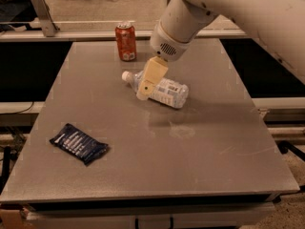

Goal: Place blue plastic bottle upright

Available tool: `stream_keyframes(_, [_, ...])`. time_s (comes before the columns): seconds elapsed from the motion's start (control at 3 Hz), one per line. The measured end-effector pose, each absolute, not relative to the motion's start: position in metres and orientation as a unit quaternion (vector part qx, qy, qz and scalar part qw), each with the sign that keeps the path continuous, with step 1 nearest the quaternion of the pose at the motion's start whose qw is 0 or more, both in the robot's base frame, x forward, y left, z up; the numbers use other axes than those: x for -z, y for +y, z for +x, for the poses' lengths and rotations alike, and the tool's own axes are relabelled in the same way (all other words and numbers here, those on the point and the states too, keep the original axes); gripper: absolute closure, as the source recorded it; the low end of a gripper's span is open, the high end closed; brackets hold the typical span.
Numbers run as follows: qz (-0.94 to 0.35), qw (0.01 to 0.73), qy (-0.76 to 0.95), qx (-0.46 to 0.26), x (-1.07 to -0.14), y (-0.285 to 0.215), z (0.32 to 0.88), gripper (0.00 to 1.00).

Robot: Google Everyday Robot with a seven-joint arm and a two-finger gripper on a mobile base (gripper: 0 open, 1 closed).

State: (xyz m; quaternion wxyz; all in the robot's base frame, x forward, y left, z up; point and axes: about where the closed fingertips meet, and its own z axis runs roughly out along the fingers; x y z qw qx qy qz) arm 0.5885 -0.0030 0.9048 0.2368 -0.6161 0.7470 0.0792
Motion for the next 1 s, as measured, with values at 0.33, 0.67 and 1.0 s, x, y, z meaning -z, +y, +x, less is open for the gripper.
stream_keyframes(0.33, [-0.604,0.222,0.761,-0.087,-0.882,0.018,0.603,0.00])
stream_keyframes(0.67, [-0.593,0.193,0.777,-0.086,-0.859,0.029,0.607,0.00])
stream_keyframes(1.0, [-0.579,0.169,0.794,-0.074,-0.843,0.028,0.611,0.18])
